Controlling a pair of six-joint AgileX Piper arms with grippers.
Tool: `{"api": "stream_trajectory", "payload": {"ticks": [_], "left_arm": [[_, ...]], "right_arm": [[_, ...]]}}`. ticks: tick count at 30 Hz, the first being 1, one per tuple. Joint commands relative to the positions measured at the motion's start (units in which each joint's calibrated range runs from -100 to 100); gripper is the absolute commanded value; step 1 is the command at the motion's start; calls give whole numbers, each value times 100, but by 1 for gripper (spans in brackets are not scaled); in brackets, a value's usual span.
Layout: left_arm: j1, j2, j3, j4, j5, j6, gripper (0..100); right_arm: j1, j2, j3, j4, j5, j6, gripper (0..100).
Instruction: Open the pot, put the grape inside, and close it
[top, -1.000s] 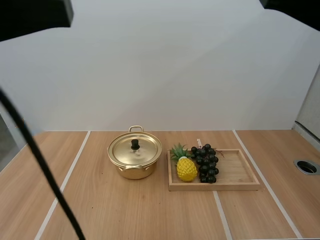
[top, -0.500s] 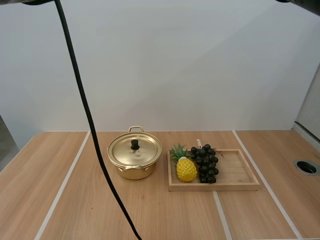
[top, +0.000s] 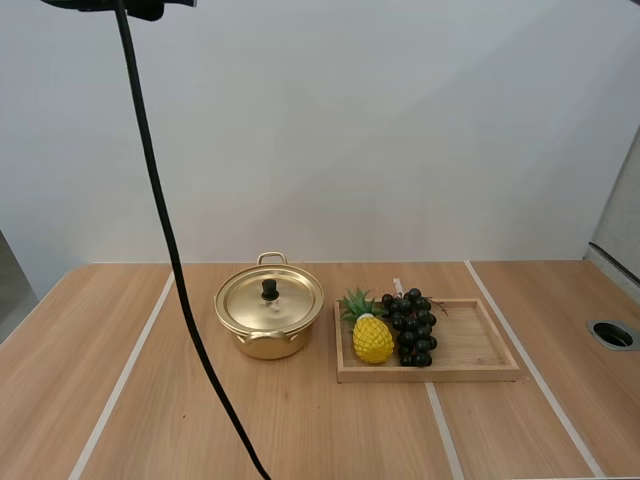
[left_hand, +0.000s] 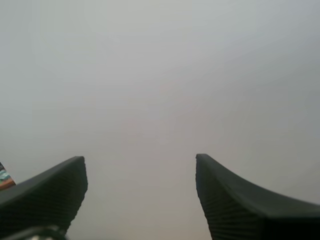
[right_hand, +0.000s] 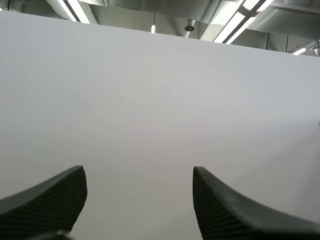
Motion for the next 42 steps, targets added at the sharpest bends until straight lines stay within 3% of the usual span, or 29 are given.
{"api": "stream_trajectory", "payload": {"ticks": [1,7,14,21,24,32,36,42], "left_arm": [[8,28,-61,-412,-10,543,100],[8,332,-61,-1923,623,2028,100],[8,1355,-414,-1977,2194,2142,100],[-15,2332,-795,-2289,3961,2685,100],[-15,2712,-819,-2417,4579,2953,100],[-15,3711,-819,-2417,4876,3278,100],[-146,4200,-819,-2327,4876,3431,100],[-641,4683,-819,-1823,4876,3397,100]], "right_arm": [[-22,-41,-57,-39,-175,-40,100],[-93,50,-57,-39,335,-515,100],[-93,291,-57,98,1771,-802,100],[-93,333,-57,1193,2649,-1637,100],[-93,378,-57,1355,3057,-1663,100],[-93,505,-57,1345,3422,-1663,100],[-93,545,-57,1334,3510,-1663,100],[-93,545,-57,1295,3541,-1663,100]]}}
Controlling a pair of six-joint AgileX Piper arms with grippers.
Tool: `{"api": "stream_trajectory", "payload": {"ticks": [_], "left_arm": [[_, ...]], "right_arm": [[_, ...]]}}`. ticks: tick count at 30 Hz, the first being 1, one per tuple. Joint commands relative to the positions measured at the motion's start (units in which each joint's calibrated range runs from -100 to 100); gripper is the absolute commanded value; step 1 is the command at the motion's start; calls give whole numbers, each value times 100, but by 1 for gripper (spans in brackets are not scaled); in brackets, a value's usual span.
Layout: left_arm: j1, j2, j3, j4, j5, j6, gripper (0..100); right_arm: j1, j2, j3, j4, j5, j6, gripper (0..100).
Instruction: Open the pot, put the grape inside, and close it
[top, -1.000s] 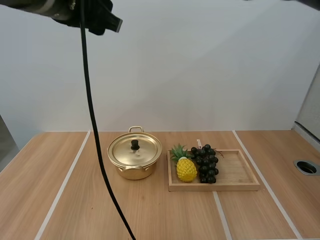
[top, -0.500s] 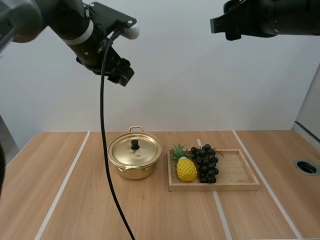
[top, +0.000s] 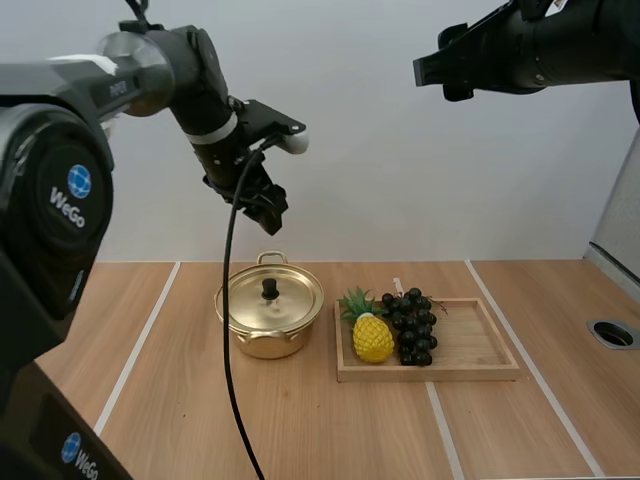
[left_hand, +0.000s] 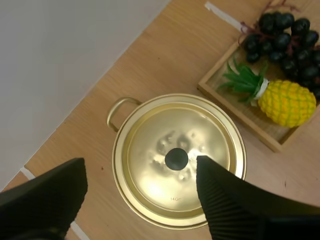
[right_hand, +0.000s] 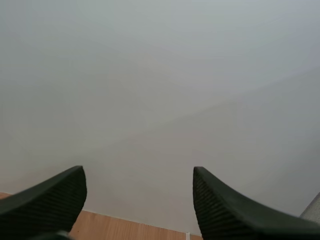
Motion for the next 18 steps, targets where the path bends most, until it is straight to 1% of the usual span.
{"api": "stream_trajectory", "payload": {"ticks": [1,2,5,9,18], "left_arm": [[-229,160,-54,342,29,-80,100],[-306,231,-54,499,29,-112,100],[-415,379,-54,692,29,-151,100],[-416,572,-54,780,29,-151,100],[-408,930,55,864,29,-200,100]], "right_arm": [[-23,-29,-46,-29,-22,-57,100],[-23,-29,-46,-41,14,-57,100],[-23,-29,-46,-135,67,-57,100],[-23,-29,-46,-286,67,-57,100],[-23,-29,-46,-286,79,-67,100]]}}
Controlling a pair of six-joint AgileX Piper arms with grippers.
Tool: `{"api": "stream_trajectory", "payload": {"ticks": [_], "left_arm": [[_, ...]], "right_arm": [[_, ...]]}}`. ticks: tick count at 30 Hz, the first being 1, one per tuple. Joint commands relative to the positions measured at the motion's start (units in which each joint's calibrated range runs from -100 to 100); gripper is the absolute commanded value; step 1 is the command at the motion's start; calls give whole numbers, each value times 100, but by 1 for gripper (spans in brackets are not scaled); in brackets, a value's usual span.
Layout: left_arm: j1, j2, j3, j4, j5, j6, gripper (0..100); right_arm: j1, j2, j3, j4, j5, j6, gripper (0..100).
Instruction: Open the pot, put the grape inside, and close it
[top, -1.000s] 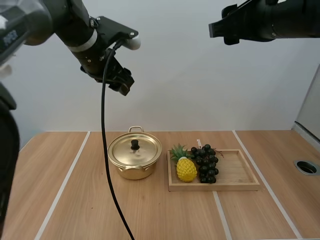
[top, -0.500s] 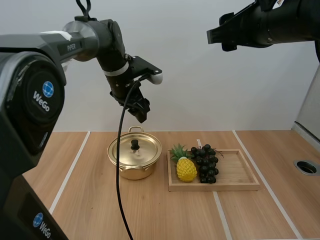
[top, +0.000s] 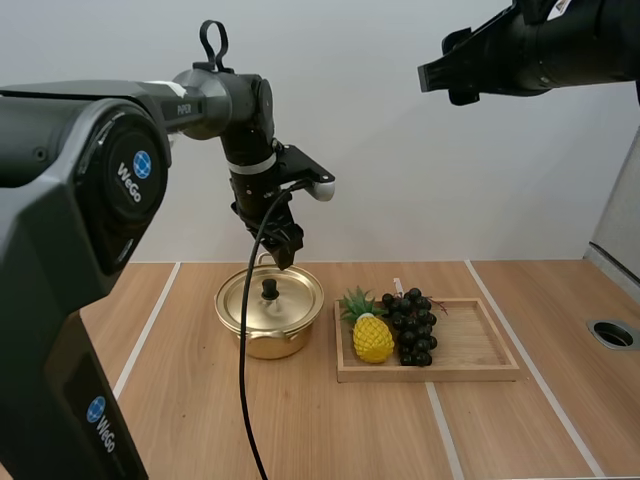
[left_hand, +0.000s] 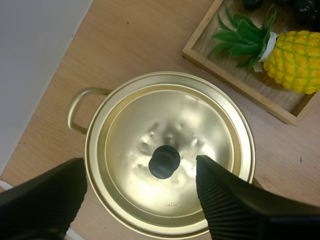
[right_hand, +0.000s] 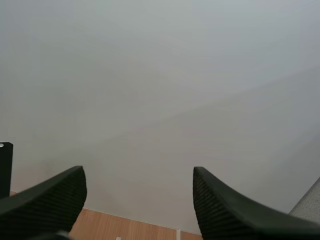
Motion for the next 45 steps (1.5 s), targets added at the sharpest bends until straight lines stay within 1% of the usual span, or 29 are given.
{"api": "stream_trajectory", "payload": {"ticks": [1,7,30,45], "left_arm": [[-17,66,139,33,7,-60,100],[-17,159,435,1,7,85,100],[-8,684,435,91,7,65,100],[-8,781,435,80,7,65,100]], "right_arm": [[-23,-29,-46,-38,7,-104,100],[-23,-29,-46,-6,7,-128,100],[-23,-29,-46,-2,111,-128,100],[-23,-29,-46,-2,151,-128,100]]}}
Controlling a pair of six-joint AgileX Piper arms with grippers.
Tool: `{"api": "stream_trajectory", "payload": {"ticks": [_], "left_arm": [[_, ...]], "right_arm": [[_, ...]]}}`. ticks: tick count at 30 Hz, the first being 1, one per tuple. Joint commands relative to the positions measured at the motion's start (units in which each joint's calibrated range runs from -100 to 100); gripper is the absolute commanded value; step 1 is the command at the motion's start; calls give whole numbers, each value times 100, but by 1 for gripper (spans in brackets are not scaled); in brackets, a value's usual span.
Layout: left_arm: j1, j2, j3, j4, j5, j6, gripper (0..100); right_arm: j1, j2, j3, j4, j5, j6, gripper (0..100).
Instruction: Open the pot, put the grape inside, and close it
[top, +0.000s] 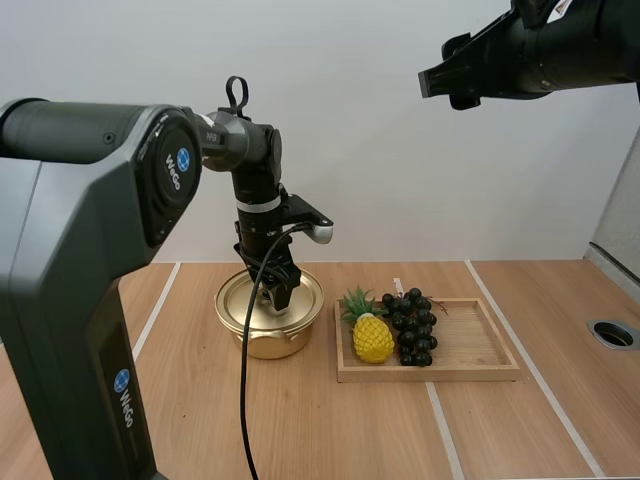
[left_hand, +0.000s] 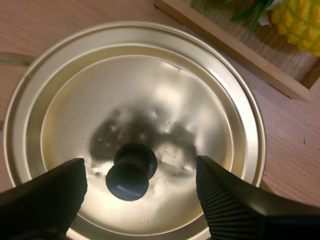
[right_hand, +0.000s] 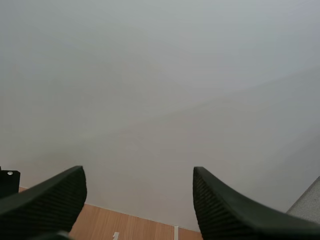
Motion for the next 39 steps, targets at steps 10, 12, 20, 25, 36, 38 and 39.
{"api": "stream_trajectory", "payload": {"ticks": [10,12,20,25,36,38,39], "left_arm": [[-8,-17,17,0,7,-196,47],[-8,-17,17,47,7,-207,1],[-8,-17,17,130,7,-267,0],[-8,-384,-201,318,7,-420,0],[-2,-2351,-1970,640,7,-907,0],[-2,-2724,-2460,654,7,-1095,0],[-2,-2905,-2637,654,-22,-1187,0]], "right_arm": [[-23,-29,-46,-2,100,-26,100],[-23,-29,-46,11,100,-26,100],[-23,-29,-46,40,116,-26,100],[-23,-29,-46,40,116,-26,100],[-23,-29,-46,137,217,-26,100],[-23,-29,-46,137,333,-26,100],[-23,-29,-46,137,355,-26,100]]}}
